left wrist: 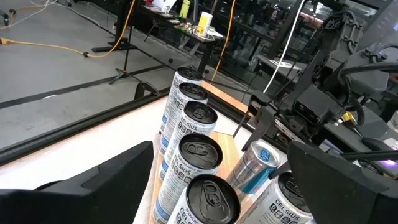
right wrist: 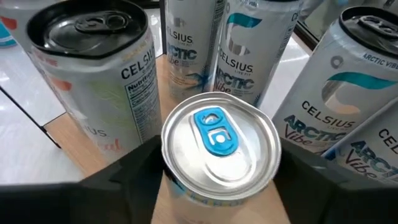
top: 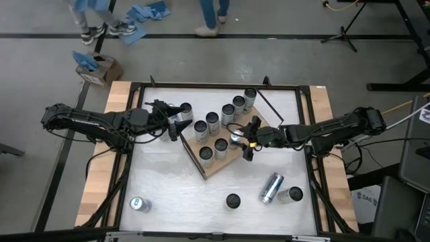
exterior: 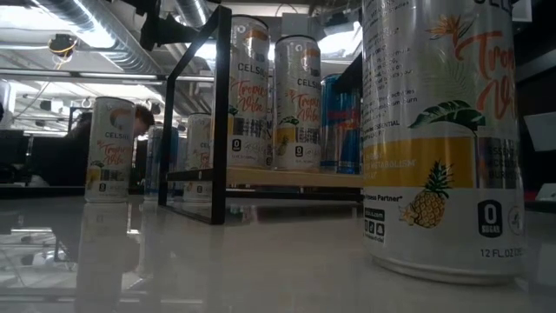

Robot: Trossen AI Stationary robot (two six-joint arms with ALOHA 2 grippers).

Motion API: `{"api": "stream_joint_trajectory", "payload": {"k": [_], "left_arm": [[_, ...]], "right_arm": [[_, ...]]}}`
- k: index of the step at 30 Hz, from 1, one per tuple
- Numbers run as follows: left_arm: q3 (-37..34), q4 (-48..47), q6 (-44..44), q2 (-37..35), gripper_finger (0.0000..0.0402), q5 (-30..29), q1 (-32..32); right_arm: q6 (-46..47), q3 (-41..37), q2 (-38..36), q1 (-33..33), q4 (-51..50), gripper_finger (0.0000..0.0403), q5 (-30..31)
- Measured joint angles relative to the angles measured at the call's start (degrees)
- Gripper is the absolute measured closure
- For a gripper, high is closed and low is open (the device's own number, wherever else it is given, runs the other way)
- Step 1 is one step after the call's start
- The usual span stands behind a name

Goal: Place canned beverage on shelf
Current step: Adjust the blue soda can on the shelf

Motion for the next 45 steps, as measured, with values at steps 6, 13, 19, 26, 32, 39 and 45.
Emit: {"api": "stream_joint_trajectory", "payload": {"k": [6, 13, 19, 26, 32, 39, 45], "left_arm": [[0.0, 0.0, 0.0, 0.0, 0.0037, 0.0, 0.0], [0.0, -0.2, 0.0, 0.0, 0.0037, 0.0, 0.0], [-0.1, -1.7, 0.0, 0.0, 0.0037, 0.0, 0.0], [-0.1, -2.1, 0.0, 0.0, 0.0037, 0.0, 0.0], [-0.1, -2.1, 0.0, 0.0, 0.0037, 0.0, 0.0], [-0.1, -2.1, 0.0, 0.0, 0.0037, 0.0, 0.0], [-0.1, -2.1, 0.0, 0.0, 0.0037, 0.0, 0.0]], "right_arm": [[-0.1, 0.0, 0.0, 0.0, 0.0, 0.0198, 0.0], [-1.5, 0.0, -1.8, -1.0, -2.3, 0.0182, 0.7], [-3.6, 0.0, -6.5, -6.0, -7.7, 0.0186, -3.5], [-8.9, 0.0, -11.8, -13.9, -13.3, 0.0183, -12.9], [-14.0, 0.0, -14.8, -19.1, -17.3, 0.0181, -17.0], [-18.7, 0.0, -15.5, -25.3, -18.6, 0.0181, -23.0], [-22.7, 0.0, -15.5, -29.2, -18.8, 0.0181, -26.2]]}}
